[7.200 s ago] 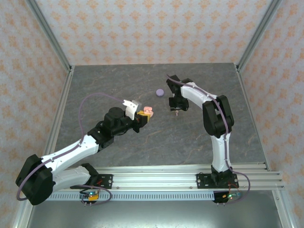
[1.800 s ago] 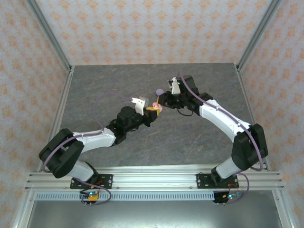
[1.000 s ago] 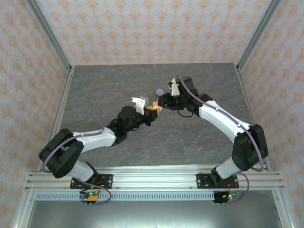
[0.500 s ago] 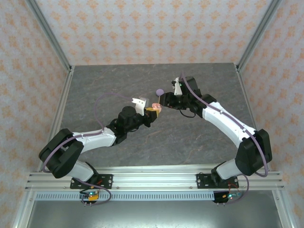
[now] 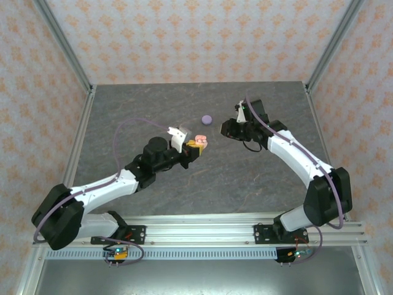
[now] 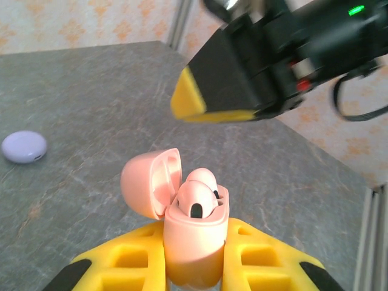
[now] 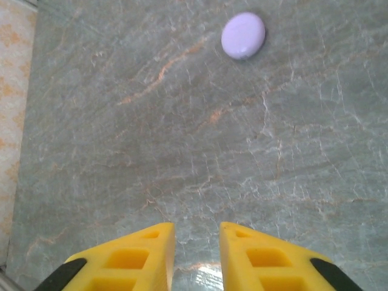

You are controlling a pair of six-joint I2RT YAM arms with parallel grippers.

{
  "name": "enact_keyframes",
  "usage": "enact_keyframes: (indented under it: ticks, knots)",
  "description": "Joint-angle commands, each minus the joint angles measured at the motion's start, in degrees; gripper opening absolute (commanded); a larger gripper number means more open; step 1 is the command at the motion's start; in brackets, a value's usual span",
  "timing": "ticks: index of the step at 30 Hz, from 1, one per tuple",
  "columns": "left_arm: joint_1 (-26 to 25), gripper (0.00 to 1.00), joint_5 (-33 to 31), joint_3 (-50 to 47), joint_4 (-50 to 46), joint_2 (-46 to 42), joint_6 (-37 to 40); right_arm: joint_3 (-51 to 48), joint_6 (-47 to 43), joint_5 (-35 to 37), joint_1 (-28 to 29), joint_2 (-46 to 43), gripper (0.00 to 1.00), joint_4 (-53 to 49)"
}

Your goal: Insert wireless bluetooth earbuds into charging case

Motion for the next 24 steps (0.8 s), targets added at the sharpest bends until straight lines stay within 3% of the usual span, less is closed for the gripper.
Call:
enact_keyframes:
  ticks: [1, 10, 24]
  knots:
    - [-0.3, 0.16, 6.9, 1.4, -3.4, -2.5, 4.9, -0.9, -2.9, -6.3, -0.1, 1.0, 0.23, 1.2]
    - [-0.3, 0.16, 13.4, 0.8, -1.7, -2.5, 5.6, -2.3, -4.6, -16.5, 0.0, 1.6, 0.13, 4.4]
    - [-0.2, 0.16, 11.5, 1.8, 0.7, 1.3, 4.4, -2.4, -7.2, -23.4, 0.7, 1.3, 0.12, 3.7]
